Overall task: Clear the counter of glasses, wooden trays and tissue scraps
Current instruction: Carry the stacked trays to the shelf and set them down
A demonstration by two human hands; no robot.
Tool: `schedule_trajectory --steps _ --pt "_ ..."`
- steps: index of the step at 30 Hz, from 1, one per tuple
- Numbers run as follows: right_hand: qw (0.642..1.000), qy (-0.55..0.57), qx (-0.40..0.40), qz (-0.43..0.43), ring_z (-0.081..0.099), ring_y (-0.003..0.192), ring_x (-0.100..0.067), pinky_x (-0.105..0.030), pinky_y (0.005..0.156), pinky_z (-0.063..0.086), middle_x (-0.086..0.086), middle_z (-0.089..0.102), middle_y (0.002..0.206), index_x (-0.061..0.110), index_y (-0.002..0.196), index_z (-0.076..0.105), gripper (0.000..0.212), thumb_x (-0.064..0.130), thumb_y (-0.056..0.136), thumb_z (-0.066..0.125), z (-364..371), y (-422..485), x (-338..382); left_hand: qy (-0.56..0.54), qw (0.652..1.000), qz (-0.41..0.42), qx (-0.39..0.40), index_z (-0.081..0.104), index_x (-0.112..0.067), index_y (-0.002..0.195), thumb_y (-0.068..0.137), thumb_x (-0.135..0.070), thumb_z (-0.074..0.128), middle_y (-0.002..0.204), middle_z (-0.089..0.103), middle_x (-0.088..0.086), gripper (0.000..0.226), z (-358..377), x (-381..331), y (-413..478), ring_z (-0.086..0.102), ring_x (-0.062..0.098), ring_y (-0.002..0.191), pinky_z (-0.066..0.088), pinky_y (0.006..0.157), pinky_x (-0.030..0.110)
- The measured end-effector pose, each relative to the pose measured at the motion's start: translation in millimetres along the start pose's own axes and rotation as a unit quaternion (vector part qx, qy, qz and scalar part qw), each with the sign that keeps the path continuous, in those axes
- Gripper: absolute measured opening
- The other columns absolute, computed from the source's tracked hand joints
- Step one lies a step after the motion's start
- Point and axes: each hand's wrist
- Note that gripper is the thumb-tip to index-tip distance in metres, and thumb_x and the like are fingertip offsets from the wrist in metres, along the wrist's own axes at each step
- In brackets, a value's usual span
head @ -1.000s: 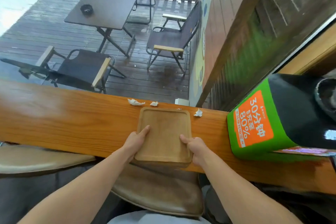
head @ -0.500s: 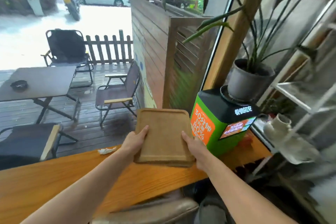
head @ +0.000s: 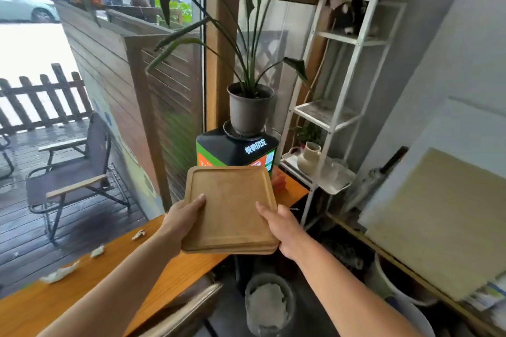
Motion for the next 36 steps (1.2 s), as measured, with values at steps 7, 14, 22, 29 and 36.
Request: schedule_trajectory --steps 7,14,22,29,36 --pt "0.997 0.011 -0.082 -0.006 0.069 0.092 -0.022 -0.038 0.077 0.057 -0.007 0.072 0.103 0.014 0.105 0.062 0.034 0.042 0.087 0.072 -144 -20 13 0.026 0.998 0.031 0.048 0.067 -0.011 0.111 0.090 -0.043 0.067 0.093 0.072 0.008 0.039 149 -34 -35 0.069 0.025 0.081 0.055 0.069 0.033" --pt "0.989 0.016 -0.146 -0.015 0.064 0.100 -0.027 -0.047 0.095 0.051 -0.007 0.067 0.110 0.015 0.110 0.061 0.041 0.046 0.086 0.071 -292 -35 22 0.043 0.994 0.039 0.094 0.064 -0.013 0.122 0.090 -0.042 0.068 0.085 0.068 -0.001 0.043 296 -49 -60 0.065 0.015 0.073 0.047 0.054 0.026" --pt "0.985 0.031 -0.169 -0.008 0.063 0.107 -0.031 -0.049 0.099 0.050 -0.010 0.065 0.119 0.011 0.125 0.056 0.057 0.048 0.085 0.072 -377 -8 36 0.090 0.992 0.031 0.088 0.053 -0.015 0.126 0.084 -0.053 0.069 0.084 0.057 -0.003 0.058 385 -73 -47 0.057 0.015 0.072 0.046 0.072 0.033" --pt "0.984 0.051 -0.169 -0.005 0.063 0.102 -0.029 -0.048 0.096 0.052 -0.009 0.065 0.114 0.010 0.123 0.056 0.058 0.048 0.083 0.074 -412 61 60 0.093 0.989 0.030 0.114 0.056 -0.009 0.129 0.088 -0.049 0.066 0.096 0.061 0.002 0.058 433 -107 12 0.059 0.020 0.083 0.044 0.081 0.035" --pt "0.980 0.039 -0.194 0.002 0.065 0.099 -0.028 -0.041 0.084 0.056 -0.011 0.066 0.113 0.007 0.123 0.056 0.062 0.049 0.081 0.076 -449 153 115 0.077 0.983 0.026 0.163 0.057 -0.010 0.128 0.089 -0.047 0.066 0.093 0.063 0.001 0.054 490 -165 93 0.061 0.022 0.084 0.047 0.083 0.038"
Point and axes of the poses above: each hand's wrist, its own y-axis towards the middle knuckle, its own z-axis out of the palm, x = y × z
